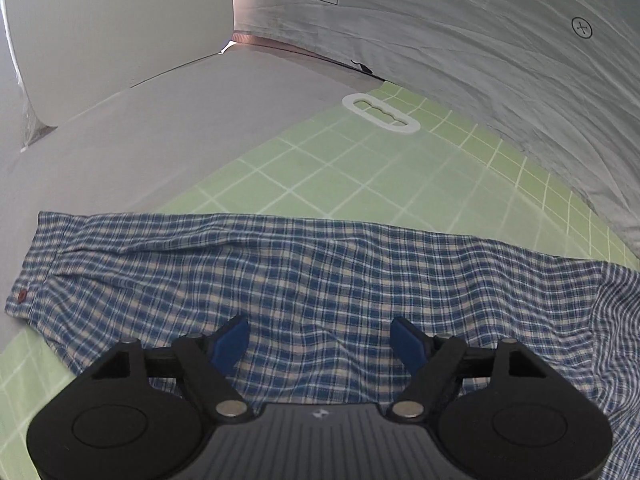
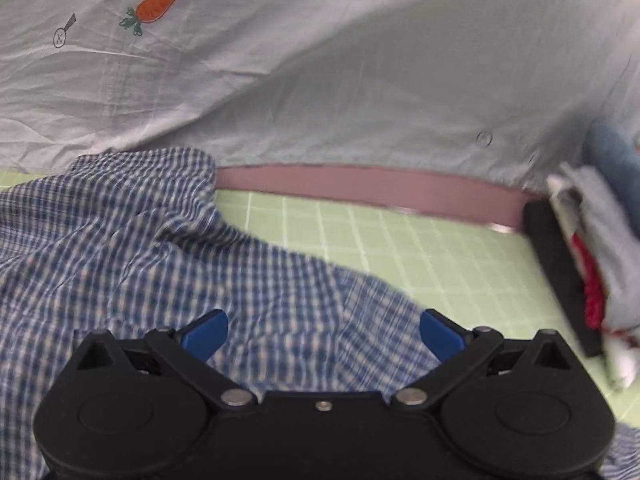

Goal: Fold clothes

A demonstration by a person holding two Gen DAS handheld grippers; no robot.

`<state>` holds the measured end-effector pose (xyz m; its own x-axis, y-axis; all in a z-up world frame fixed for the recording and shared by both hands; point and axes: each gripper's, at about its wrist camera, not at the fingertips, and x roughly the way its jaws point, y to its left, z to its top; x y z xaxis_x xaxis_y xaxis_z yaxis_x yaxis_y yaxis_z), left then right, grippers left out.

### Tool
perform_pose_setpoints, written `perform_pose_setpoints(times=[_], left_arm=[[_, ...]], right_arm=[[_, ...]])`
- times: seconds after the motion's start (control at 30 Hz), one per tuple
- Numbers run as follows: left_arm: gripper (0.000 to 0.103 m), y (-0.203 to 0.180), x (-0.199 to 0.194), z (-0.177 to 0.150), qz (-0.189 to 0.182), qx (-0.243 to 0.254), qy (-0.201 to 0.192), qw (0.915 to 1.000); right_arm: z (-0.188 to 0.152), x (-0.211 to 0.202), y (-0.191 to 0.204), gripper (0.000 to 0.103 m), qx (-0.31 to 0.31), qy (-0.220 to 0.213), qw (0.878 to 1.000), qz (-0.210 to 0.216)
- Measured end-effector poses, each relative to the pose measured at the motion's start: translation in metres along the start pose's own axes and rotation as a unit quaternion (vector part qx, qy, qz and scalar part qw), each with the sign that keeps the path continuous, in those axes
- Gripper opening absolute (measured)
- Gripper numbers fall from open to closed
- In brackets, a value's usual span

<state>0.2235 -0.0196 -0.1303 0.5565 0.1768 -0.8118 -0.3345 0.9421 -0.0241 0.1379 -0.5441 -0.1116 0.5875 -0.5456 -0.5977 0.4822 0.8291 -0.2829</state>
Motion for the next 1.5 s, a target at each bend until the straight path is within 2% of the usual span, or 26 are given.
perform_pose_setpoints(times=[0.03, 0.13, 0.23, 0.33, 0.4, 0.47, 0.53, 0.6, 0.73, 0.77, 0.87, 1.0, 1.13, 1.2, 1.4, 1.5], left_arm=[[0.083, -0.003, 0.002, 0.0, 0.006, 0.005, -0.001, 1.0], [0.089, -0.013, 0.007, 0.0, 0.018, 0.018, -0.008, 0.9996], [0.092, -0.016, 0.009, 0.001, 0.021, 0.013, -0.01, 0.9996], [0.094, -0.017, 0.01, 0.001, 0.023, 0.011, -0.01, 0.9996], [0.095, -0.018, 0.01, 0.001, 0.023, 0.012, -0.01, 0.9996], [0.097, -0.019, 0.012, 0.002, 0.021, 0.015, -0.006, 0.9996], [0.097, -0.019, 0.013, 0.004, 0.019, 0.016, -0.001, 0.9997], [0.097, -0.017, 0.012, 0.006, 0.015, 0.01, 0.007, 0.9998], [0.097, -0.017, -0.003, 0.003, 0.001, 0.003, 0.0, 1.0], [0.097, -0.018, -0.009, 0.001, -0.001, 0.009, -0.004, 1.0], [0.097, -0.021, -0.027, -0.006, -0.008, 0.03, -0.013, 0.9994], [0.097, -0.028, -0.047, -0.019, -0.023, 0.043, -0.011, 0.9987], [0.097, -0.038, -0.06, -0.032, -0.03, 0.057, -0.002, 0.9979], [0.097, -0.043, -0.065, -0.038, -0.032, 0.064, 0.003, 0.9975], [0.097, -0.056, -0.079, -0.049, -0.039, 0.086, 0.009, 0.9955], [0.097, -0.063, -0.082, -0.053, -0.043, 0.096, 0.012, 0.9944]], right_arm=[[0.004, 0.0, 0.001, 0.103, 0.005, -0.008, 1.0, 0.009], [0.018, 0.017, 0.006, 0.103, 0.027, 0.001, 0.996, 0.083], [0.026, 0.041, 0.034, 0.103, -0.016, 0.015, 0.992, 0.125], [0.033, 0.068, 0.064, 0.103, -0.045, 0.029, 0.992, 0.114], [0.042, 0.089, 0.072, 0.103, -0.03, 0.05, 0.995, 0.085], [0.05, 0.108, 0.071, 0.103, -0.012, 0.074, 0.994, 0.078], [0.054, 0.113, 0.062, 0.103, 0.008, 0.083, 0.993, 0.088], [0.053, 0.096, 0.05, 0.103, 0.022, 0.063, 0.993, 0.097], [0.032, 0.04, 0.009, 0.103, 0.061, 0.019, 0.993, 0.1], [0.023, 0.026, -0.005, 0.103, 0.072, 0.017, 0.993, 0.087], [-0.006, -0.002, -0.054, 0.103, 0.105, 0.034, 0.994, 0.012], [-0.054, -0.015, -0.136, 0.103, 0.176, 0.094, 0.978, -0.065], [-0.099, -0.019, -0.189, 0.103, 0.204, 0.129, 0.966, -0.093], [-0.12, -0.023, -0.214, 0.103, 0.227, 0.134, 0.959, -0.1], [-0.173, -0.03, -0.293, 0.102, 0.313, 0.128, 0.929, -0.153], [-0.184, -0.03, -0.319, 0.102, 0.302, 0.129, 0.93, -0.166]])
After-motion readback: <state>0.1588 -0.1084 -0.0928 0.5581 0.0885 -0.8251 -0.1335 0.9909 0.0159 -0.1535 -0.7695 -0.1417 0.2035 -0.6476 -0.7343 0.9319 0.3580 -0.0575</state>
